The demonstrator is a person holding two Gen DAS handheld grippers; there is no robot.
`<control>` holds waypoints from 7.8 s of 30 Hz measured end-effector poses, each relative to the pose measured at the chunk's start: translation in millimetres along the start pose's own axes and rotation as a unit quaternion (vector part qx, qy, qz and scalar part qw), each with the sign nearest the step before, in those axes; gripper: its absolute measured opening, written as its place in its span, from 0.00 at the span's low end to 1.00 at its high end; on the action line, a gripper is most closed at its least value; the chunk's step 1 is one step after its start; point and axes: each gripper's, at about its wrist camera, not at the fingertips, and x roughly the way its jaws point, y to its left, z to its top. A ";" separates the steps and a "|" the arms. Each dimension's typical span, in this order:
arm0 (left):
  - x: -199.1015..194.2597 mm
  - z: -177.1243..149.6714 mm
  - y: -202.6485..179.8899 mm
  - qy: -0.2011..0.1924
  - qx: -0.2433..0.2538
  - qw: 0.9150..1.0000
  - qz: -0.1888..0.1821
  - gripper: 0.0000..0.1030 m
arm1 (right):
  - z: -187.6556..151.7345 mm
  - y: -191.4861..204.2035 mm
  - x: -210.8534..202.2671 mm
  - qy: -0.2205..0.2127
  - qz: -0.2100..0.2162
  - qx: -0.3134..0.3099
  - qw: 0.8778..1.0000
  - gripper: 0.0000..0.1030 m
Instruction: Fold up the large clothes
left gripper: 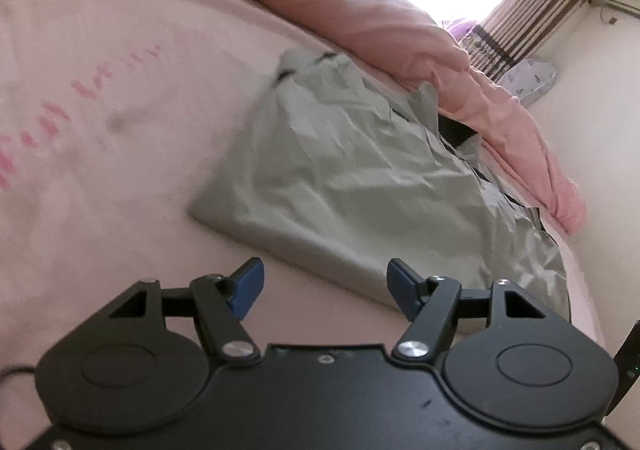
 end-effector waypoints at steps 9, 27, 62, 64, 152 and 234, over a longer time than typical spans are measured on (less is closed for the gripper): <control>20.0 -5.8 13.2 -0.062 -0.092 0.992 -0.051 0.76 | 0.0 -2.5 -0.6 -0.001 0.009 0.010 1.000 0.23; 47.1 33.2 12.7 -0.089 -0.105 0.989 -0.045 0.75 | -2.4 -4.7 -1.0 -0.008 0.017 0.012 1.000 0.23; 39.6 32.2 16.5 -0.048 -0.022 0.999 -0.007 0.35 | 1.1 -68.1 -32.9 0.022 -0.042 0.102 0.994 0.28; 39.4 31.6 15.9 -0.049 -0.020 0.999 -0.006 0.35 | -8.2 -75.0 -25.4 0.027 -0.038 0.106 0.993 0.28; 106.7 -82.4 -200.4 0.026 0.266 0.963 -0.024 0.57 | -41.3 -245.7 -35.1 -0.047 0.012 0.334 0.941 0.05; 178.5 -0.8 -282.7 0.003 0.340 0.938 -0.067 0.54 | 69.2 -204.9 55.7 -0.018 -0.081 0.086 0.993 0.11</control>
